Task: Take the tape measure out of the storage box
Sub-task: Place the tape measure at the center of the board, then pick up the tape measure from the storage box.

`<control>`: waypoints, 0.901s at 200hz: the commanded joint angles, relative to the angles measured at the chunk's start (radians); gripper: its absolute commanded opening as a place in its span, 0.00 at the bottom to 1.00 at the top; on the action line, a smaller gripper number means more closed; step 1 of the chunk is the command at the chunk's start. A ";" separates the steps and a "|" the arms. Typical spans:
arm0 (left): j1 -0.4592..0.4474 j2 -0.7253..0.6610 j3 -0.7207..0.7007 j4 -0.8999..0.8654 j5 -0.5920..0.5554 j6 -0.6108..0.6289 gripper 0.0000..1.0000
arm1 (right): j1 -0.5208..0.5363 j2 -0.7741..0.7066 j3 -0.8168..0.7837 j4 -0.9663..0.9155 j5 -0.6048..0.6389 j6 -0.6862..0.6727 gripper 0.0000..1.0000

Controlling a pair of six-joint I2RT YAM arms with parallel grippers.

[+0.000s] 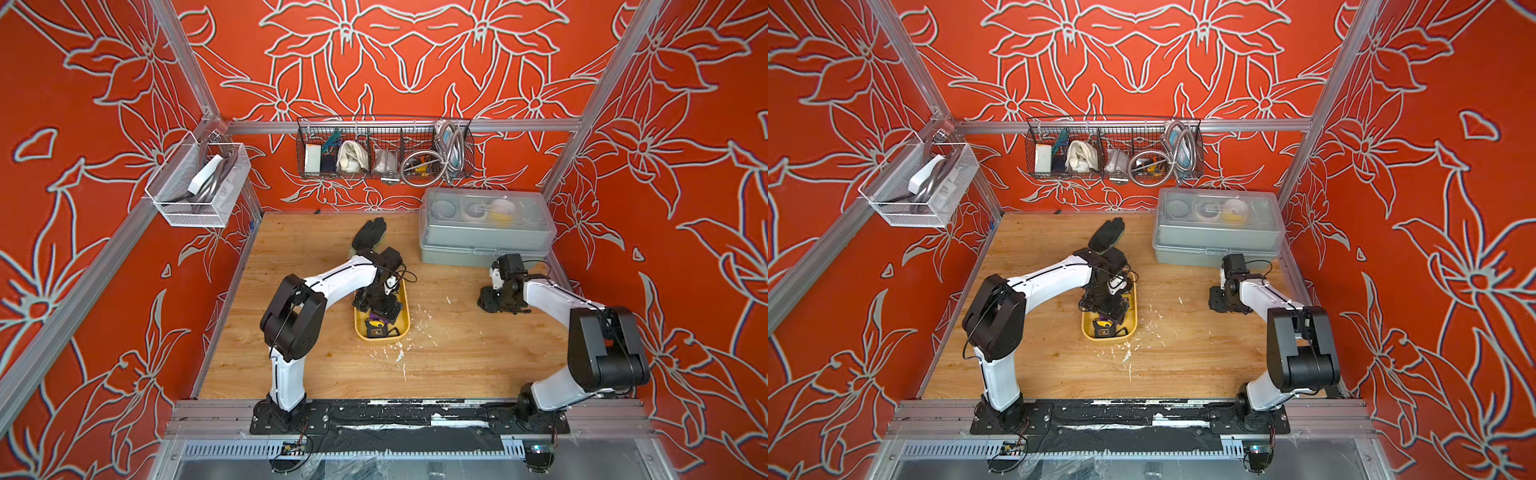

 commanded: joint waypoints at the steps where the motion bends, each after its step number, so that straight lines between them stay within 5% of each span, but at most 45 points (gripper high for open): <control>1: -0.007 0.025 -0.006 0.030 0.023 0.023 0.99 | -0.011 0.021 0.035 -0.012 -0.006 0.014 0.51; 25: -0.011 0.055 0.001 0.048 0.017 0.031 0.99 | -0.011 0.037 0.042 -0.019 -0.001 0.013 0.56; 69: -0.012 0.129 0.022 0.073 -0.013 0.024 0.99 | -0.011 -0.084 0.008 0.011 0.042 0.024 0.99; 103: -0.017 0.148 0.027 0.097 -0.039 0.029 0.92 | -0.012 -0.132 0.057 -0.050 0.049 0.016 1.00; 150: -0.018 0.143 0.025 0.089 0.008 0.036 0.62 | -0.009 -0.214 0.070 -0.103 0.024 -0.012 1.00; 180: -0.018 0.113 0.036 0.064 -0.010 0.035 0.51 | -0.007 -0.259 0.048 -0.093 -0.057 0.002 1.00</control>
